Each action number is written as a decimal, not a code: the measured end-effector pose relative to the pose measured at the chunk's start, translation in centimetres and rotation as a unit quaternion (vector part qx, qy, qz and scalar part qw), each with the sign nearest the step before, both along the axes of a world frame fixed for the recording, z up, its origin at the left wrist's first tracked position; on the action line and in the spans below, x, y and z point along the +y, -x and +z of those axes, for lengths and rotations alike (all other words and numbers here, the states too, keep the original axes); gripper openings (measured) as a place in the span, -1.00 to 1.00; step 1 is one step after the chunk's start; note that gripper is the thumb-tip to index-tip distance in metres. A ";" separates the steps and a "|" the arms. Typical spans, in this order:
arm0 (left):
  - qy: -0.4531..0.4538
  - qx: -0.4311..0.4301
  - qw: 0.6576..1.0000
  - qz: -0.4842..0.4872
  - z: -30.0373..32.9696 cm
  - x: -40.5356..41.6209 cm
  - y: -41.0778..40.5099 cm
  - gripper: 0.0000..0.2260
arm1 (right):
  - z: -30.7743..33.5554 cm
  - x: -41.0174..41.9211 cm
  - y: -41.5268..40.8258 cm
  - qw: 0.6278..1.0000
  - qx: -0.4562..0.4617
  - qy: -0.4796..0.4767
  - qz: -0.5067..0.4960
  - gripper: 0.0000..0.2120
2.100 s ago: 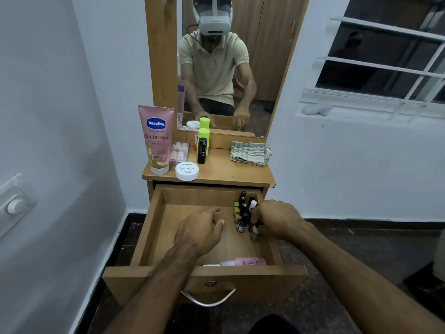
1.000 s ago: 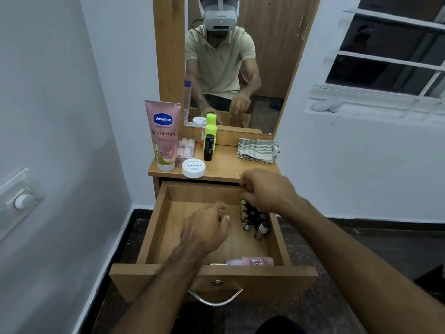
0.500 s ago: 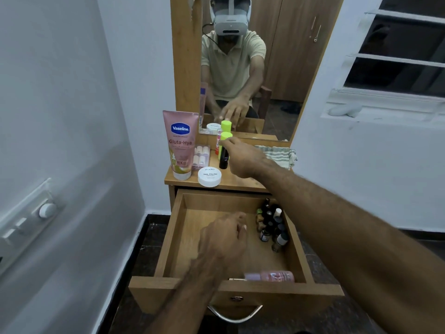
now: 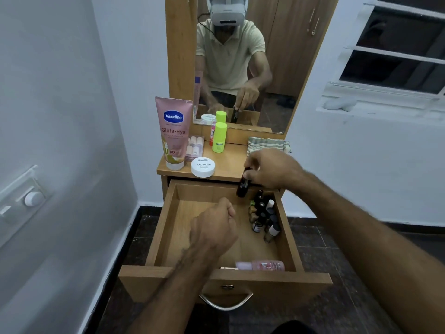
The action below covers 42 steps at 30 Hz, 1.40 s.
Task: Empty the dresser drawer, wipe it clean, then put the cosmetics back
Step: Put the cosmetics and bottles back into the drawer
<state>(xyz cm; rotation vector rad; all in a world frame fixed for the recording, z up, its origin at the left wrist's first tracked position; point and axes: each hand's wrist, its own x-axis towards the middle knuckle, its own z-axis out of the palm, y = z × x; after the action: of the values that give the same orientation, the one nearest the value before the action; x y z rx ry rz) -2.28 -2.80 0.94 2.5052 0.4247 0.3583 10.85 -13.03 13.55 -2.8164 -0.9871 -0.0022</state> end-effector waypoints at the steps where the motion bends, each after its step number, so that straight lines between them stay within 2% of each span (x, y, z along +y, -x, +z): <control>1: -0.004 0.000 1.000 -0.002 0.0 -0.1 0.0 -0.89 | -0.9 -0.2 0.0 1.000 0.008 0.018 -0.002 -0.79; 10: -0.004 -0.020 1.000 0.003 0.4 -0.3 0.2 -0.87 | -6.8 -0.2 -0.4 0.995 -0.029 0.092 -0.026 -0.76; 19: 0.000 -0.038 0.999 -0.002 0.0 -0.1 0.2 -0.87 | -8.6 0.0 -0.2 0.997 -0.040 0.059 -0.041 -0.89; 28: 0.007 -0.039 0.999 0.007 0.1 0.0 0.2 -0.86 | -8.0 -0.2 -0.6 0.996 -0.052 0.068 -0.038 -0.82; 30: 0.012 -0.045 0.999 0.011 0.0 0.0 0.2 -0.87 | -7.0 0.1 -0.7 0.996 -0.063 0.045 -0.041 -0.85; 33: 0.015 -0.047 0.999 0.014 0.0 0.0 0.3 -0.89 | -4.8 1.8 -0.9 0.995 -0.060 -0.071 -0.047 -0.83; 35: 0.016 -0.051 0.998 0.014 -0.1 0.1 0.2 -0.91 | -3.4 3.8 -1.3 0.990 -0.047 -0.123 -0.041 -0.70; 36: 0.016 -0.055 0.998 0.014 -0.1 0.1 0.2 -0.92 | -2.9 5.0 -1.8 0.992 -0.043 -0.119 -0.029 -0.58; 39: 0.026 -0.063 0.997 0.026 0.1 0.2 0.3 -0.96 | -1.6 8.5 -3.3 0.996 -0.034 -0.078 -0.011 -0.26; 42: 0.037 -0.072 0.996 0.039 0.3 0.3 0.5 -0.94 | -0.7 10.6 -4.7 0.999 0.003 -0.021 -0.030 -0.10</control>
<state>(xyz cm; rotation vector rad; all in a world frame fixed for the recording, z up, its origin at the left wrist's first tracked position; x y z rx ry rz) -2.73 -2.51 1.22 2.3785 0.4693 0.5396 15.59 -2.41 12.88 -2.8056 -0.8907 -0.0204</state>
